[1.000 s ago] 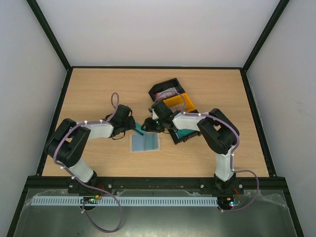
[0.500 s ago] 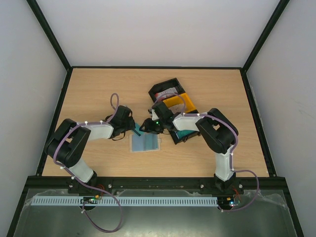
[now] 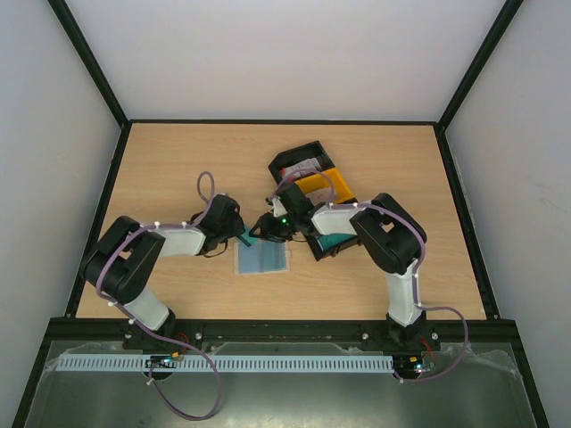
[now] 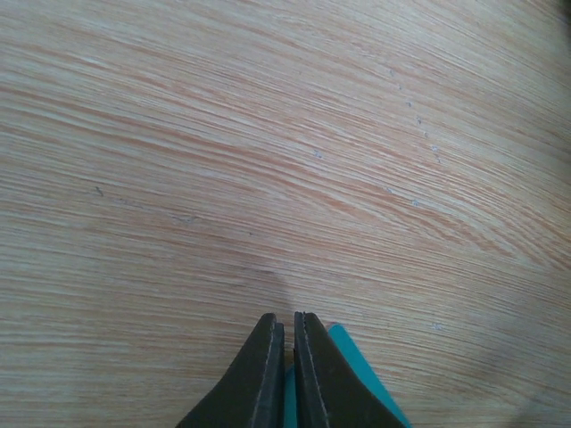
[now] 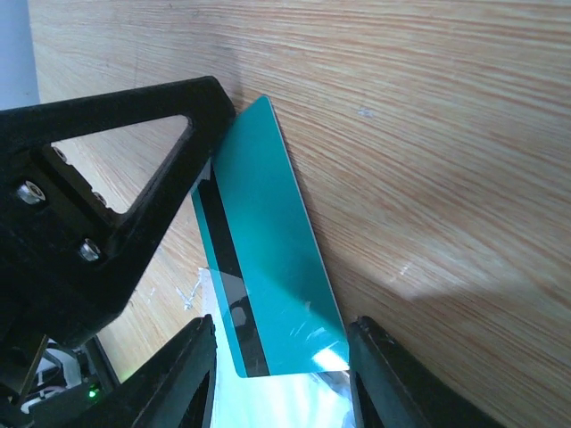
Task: Put the credit cards into the card holder
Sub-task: Pick up the credit card from the center of the board.
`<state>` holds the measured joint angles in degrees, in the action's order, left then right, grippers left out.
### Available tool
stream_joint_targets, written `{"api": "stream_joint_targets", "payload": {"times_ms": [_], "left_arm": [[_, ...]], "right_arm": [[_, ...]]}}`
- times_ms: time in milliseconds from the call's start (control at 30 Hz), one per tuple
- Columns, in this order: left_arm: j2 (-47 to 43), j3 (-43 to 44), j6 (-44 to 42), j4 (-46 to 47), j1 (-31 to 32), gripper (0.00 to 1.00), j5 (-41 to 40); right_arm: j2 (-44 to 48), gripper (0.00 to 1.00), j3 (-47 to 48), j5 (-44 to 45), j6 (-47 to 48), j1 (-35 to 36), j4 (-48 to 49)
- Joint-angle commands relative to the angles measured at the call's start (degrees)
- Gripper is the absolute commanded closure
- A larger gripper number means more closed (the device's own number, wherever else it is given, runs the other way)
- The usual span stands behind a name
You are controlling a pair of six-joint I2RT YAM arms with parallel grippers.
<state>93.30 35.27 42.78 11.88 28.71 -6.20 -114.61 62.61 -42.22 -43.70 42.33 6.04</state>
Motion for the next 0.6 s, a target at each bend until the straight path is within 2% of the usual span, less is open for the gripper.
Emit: {"api": "stream_joint_targets", "payload": {"times_ms": [0, 267, 567], "left_arm": [[2.53, -3.91, 2.65, -12.30, 1.92, 0.91, 2.00], [2.21, -6.39, 5.26, -11.30, 2.53, 0.92, 1.93], [-1.84, -5.67, 4.40, -11.24, 2.56, 0.91, 4.45]], "right_arm": [[-3.63, 0.59, -0.11, -1.23, 1.08, 0.12, -2.68], [-4.16, 0.59, 0.90, -0.89, 2.42, 0.06, -4.28], [-4.61, 0.59, 1.35, -0.65, 4.87, 0.12, -5.79]]}}
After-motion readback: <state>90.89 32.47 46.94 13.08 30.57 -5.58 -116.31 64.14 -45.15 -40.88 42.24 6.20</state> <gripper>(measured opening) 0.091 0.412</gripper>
